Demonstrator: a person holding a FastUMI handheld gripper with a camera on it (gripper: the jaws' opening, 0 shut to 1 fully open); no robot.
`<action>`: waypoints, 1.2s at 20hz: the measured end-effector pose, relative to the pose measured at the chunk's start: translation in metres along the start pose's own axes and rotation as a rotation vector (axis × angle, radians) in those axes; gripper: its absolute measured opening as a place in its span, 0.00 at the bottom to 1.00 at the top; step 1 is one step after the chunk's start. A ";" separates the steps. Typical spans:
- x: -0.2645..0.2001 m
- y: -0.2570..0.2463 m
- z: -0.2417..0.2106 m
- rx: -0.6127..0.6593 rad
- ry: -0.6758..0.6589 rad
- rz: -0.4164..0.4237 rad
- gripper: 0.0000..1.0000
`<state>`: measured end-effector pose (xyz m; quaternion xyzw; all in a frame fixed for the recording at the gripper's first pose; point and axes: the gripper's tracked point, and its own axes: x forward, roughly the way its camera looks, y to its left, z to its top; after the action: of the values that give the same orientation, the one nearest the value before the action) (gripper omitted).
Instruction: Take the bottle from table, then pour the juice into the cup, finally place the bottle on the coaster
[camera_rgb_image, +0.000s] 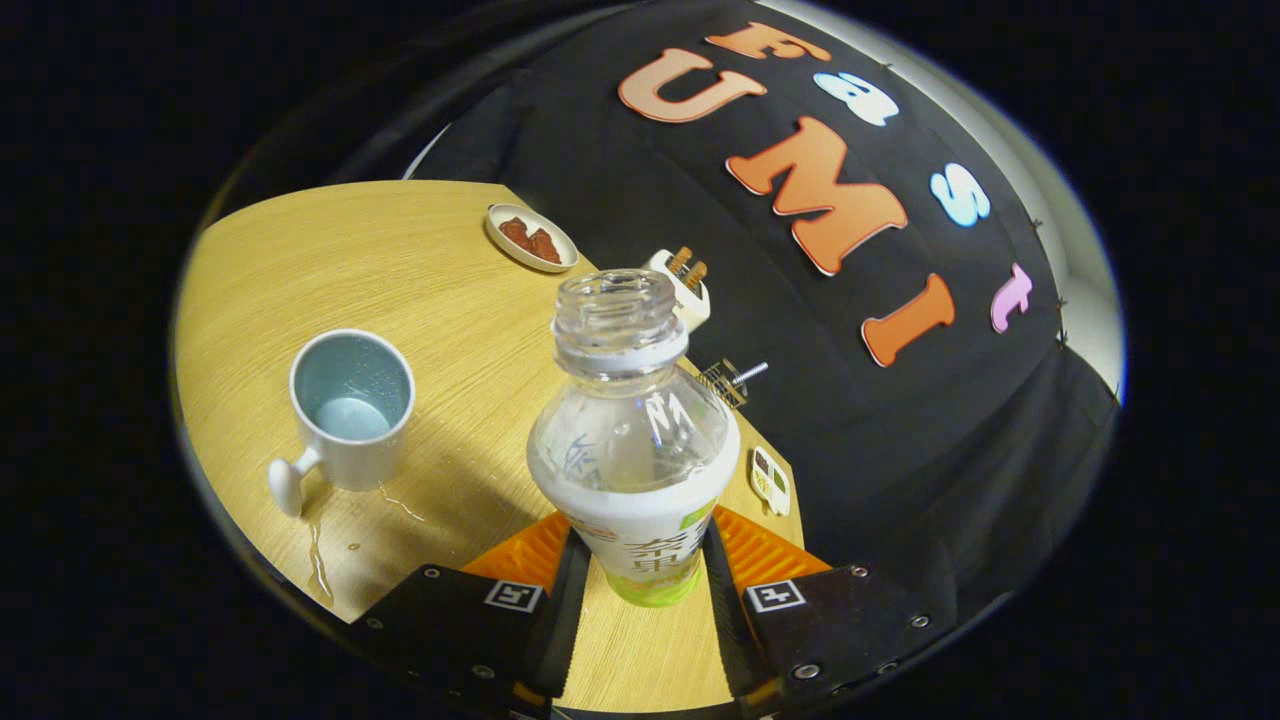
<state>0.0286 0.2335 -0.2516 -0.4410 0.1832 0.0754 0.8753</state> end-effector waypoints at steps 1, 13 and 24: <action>0.001 0.002 0.004 -0.036 -0.011 -0.005 0.60; 0.008 0.005 0.024 -0.380 -0.079 -0.059 0.60; 0.004 0.005 0.042 -0.634 -0.140 -0.115 0.59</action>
<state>0.0411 0.2702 -0.2338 -0.6947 0.0648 0.1094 0.7079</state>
